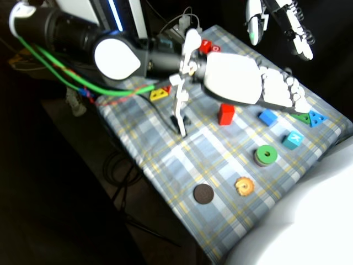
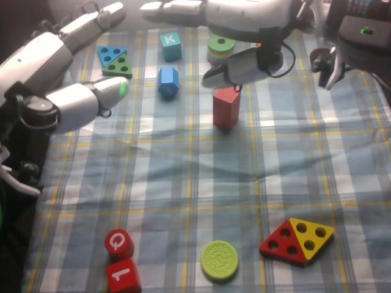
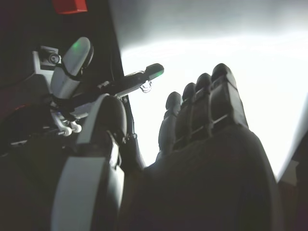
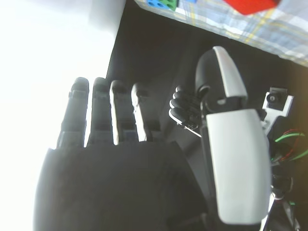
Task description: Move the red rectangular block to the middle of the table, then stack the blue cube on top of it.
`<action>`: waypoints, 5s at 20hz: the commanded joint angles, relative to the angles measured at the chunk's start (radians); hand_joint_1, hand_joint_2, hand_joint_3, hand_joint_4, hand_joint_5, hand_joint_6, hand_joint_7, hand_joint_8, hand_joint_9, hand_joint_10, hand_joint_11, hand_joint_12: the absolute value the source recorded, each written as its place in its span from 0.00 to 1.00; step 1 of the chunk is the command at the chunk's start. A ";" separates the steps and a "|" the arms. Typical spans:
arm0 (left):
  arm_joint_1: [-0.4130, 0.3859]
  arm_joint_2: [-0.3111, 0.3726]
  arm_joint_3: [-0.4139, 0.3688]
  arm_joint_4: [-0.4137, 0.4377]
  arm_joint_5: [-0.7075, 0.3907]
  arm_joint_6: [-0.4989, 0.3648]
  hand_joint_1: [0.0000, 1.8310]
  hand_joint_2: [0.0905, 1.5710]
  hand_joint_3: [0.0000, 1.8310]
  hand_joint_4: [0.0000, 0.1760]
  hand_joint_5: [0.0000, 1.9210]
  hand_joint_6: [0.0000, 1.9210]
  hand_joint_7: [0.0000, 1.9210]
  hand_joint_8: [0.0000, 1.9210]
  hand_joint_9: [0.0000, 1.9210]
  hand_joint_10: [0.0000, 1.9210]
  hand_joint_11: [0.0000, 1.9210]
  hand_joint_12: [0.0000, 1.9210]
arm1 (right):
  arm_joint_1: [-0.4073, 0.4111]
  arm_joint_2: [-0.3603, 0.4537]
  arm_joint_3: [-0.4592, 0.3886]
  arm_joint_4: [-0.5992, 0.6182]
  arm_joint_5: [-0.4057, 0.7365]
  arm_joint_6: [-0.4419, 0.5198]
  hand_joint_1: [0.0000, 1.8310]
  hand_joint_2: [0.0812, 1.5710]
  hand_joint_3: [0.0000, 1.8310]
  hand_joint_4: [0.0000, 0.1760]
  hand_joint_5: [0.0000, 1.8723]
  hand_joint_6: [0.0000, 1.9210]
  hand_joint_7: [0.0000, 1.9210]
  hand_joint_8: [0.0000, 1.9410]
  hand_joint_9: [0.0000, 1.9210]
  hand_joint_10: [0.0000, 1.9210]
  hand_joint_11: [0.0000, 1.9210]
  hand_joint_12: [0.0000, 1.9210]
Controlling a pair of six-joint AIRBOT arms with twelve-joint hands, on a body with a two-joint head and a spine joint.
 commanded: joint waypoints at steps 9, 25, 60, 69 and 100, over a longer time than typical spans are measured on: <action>-0.091 -0.046 0.096 0.029 0.033 -0.093 0.43 0.87 0.00 0.29 0.04 0.00 0.02 0.00 0.05 0.01 0.00 0.24 | -0.012 0.246 -0.150 0.039 0.256 -0.001 0.23 0.77 0.00 0.44 0.00 0.00 0.00 0.00 0.00 0.00 0.00 0.00; -0.274 -0.238 0.407 0.256 0.545 -0.451 0.00 0.95 0.00 0.15 0.00 0.00 0.00 0.00 0.00 0.00 0.00 0.00 | -0.101 0.391 -0.237 0.055 0.259 0.025 0.30 0.77 0.00 0.41 0.00 0.00 0.00 0.00 0.00 0.00 0.00 0.00; -0.275 -0.083 0.205 0.559 0.224 -0.701 0.00 1.00 0.03 0.02 0.00 0.00 0.00 0.00 0.00 0.00 0.00 0.06 | -0.156 0.426 -0.250 0.093 0.305 0.049 0.35 0.77 0.00 0.42 0.00 0.00 0.00 0.00 0.00 0.00 0.01 0.01; -0.267 -0.162 0.261 0.562 0.348 -0.704 0.00 0.94 0.00 0.61 0.00 0.00 0.00 0.00 0.22 0.06 0.08 0.73 | -0.173 0.411 -0.238 0.105 0.303 0.049 0.31 0.78 0.00 0.72 0.00 0.00 0.00 0.00 0.00 0.00 0.00 0.08; -0.271 -0.230 0.319 0.639 0.350 -0.778 0.00 0.84 0.00 0.61 0.00 0.00 0.00 0.00 0.00 0.00 0.00 0.00 | -0.196 0.409 -0.230 0.126 0.306 0.050 0.28 0.79 0.00 0.31 0.00 0.00 0.00 0.00 0.00 0.00 0.00 0.13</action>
